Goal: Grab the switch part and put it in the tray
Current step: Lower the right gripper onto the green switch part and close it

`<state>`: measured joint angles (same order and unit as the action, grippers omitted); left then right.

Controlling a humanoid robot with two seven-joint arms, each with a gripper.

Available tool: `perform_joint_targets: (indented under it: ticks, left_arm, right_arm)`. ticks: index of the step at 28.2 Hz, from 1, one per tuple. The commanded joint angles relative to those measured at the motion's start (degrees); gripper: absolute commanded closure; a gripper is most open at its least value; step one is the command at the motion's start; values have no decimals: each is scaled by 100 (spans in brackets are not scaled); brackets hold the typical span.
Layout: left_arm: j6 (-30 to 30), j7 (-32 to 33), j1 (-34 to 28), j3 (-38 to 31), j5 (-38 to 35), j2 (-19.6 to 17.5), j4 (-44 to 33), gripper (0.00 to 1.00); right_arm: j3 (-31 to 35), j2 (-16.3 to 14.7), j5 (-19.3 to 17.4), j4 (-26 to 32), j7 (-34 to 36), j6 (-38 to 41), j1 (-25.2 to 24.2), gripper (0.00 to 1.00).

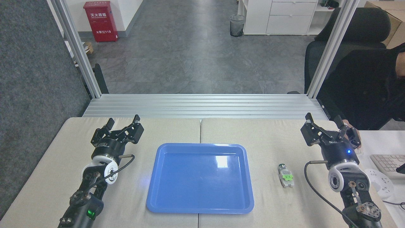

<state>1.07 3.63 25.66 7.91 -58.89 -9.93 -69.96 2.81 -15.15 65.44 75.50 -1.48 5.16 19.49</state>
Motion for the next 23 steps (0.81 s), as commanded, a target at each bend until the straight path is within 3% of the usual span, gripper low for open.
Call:
perform_joint_targets:
  ticks: [1,15,23]
  left_arm:
    - [-1,-3,0,0,0,0,0,0]
    - [-1,-3,0,0,0,0,0,0]
    - [-1,-3,0,0,0,0,0,0]
  right_arm:
    - [-70,56,57,0,-1,-14,-68,2]
    - [-667,74,127,0,-968,38,-797,2]
    - [-1063,91,136,-114,-1258,179,-841,2]
